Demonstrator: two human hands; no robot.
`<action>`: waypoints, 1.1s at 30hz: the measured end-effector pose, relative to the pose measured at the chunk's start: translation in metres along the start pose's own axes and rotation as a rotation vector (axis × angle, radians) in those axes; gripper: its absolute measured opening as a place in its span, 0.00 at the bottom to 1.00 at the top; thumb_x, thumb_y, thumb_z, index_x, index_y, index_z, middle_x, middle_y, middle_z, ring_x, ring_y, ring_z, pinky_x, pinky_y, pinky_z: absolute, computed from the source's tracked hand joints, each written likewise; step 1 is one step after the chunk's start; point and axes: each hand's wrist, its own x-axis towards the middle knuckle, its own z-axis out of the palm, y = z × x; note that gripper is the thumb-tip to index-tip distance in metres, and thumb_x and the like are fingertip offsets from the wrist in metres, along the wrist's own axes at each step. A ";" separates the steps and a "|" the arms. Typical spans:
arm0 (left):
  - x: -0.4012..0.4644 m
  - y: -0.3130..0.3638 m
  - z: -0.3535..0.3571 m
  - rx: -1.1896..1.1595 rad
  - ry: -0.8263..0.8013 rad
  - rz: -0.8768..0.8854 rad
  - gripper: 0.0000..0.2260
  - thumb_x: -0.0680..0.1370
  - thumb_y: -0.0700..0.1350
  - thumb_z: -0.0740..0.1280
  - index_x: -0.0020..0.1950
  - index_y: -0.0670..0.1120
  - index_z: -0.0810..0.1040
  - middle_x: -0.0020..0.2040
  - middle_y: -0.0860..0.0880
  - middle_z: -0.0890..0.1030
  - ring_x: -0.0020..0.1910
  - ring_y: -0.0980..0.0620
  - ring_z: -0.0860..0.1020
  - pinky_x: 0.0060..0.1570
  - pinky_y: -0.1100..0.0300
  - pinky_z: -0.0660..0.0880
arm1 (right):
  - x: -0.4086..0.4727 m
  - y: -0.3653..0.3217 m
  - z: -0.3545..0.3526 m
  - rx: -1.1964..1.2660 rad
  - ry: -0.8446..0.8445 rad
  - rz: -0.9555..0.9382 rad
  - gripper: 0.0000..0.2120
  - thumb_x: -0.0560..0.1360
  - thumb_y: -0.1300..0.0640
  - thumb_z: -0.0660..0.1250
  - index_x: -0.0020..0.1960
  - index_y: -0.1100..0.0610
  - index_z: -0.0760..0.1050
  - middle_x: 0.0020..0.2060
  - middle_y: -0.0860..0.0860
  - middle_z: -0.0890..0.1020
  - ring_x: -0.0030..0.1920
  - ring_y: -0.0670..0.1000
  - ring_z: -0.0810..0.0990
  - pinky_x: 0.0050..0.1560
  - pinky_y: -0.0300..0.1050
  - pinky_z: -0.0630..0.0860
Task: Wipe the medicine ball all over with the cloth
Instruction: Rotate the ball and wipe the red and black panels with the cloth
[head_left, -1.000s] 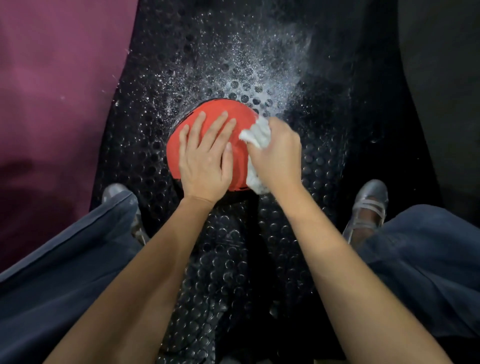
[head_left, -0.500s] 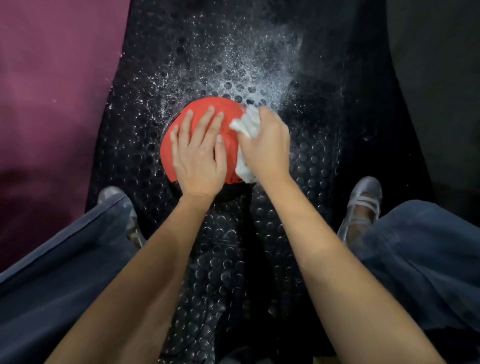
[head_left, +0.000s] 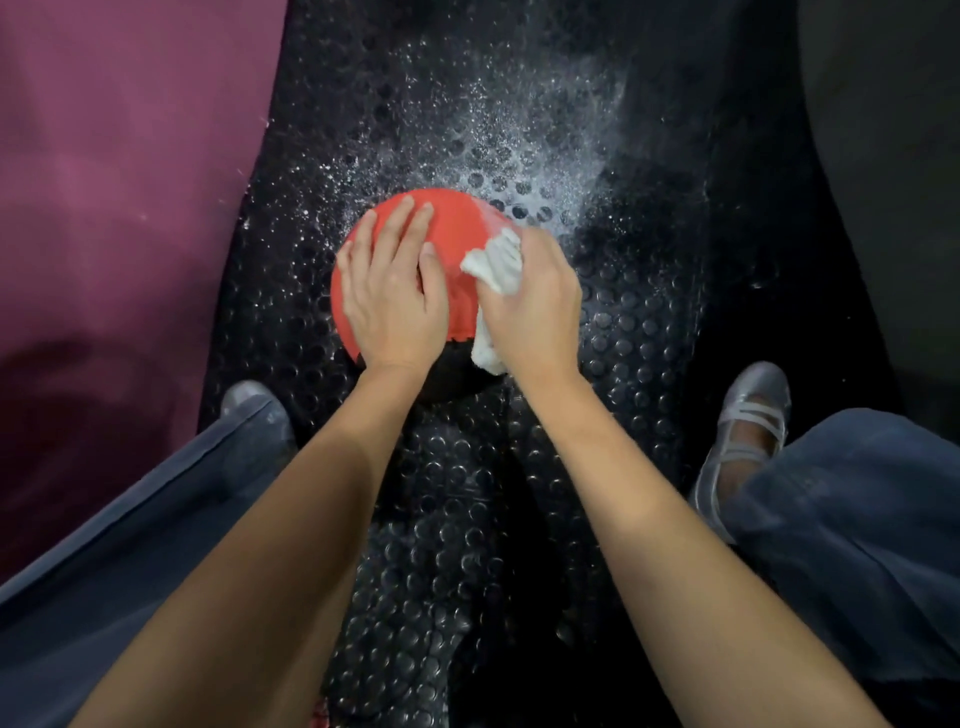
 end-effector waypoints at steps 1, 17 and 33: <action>0.003 0.002 -0.001 -0.008 -0.012 -0.019 0.23 0.80 0.50 0.49 0.70 0.50 0.73 0.71 0.54 0.72 0.74 0.49 0.63 0.74 0.49 0.55 | -0.009 0.003 -0.001 0.000 0.007 0.004 0.12 0.71 0.61 0.71 0.52 0.64 0.75 0.46 0.56 0.79 0.42 0.54 0.76 0.42 0.47 0.73; 0.000 0.006 -0.003 -0.060 0.014 -0.077 0.24 0.81 0.49 0.45 0.72 0.48 0.71 0.72 0.53 0.71 0.75 0.50 0.62 0.74 0.48 0.55 | -0.017 -0.004 -0.006 -0.067 -0.091 -0.086 0.12 0.73 0.59 0.69 0.54 0.63 0.76 0.47 0.56 0.80 0.42 0.59 0.80 0.40 0.53 0.78; 0.003 -0.003 0.001 -0.071 0.032 -0.066 0.23 0.81 0.50 0.48 0.72 0.48 0.72 0.72 0.53 0.72 0.75 0.49 0.62 0.74 0.46 0.57 | -0.014 0.013 -0.007 0.004 -0.118 0.001 0.11 0.71 0.60 0.71 0.50 0.65 0.76 0.43 0.56 0.79 0.40 0.52 0.76 0.40 0.43 0.71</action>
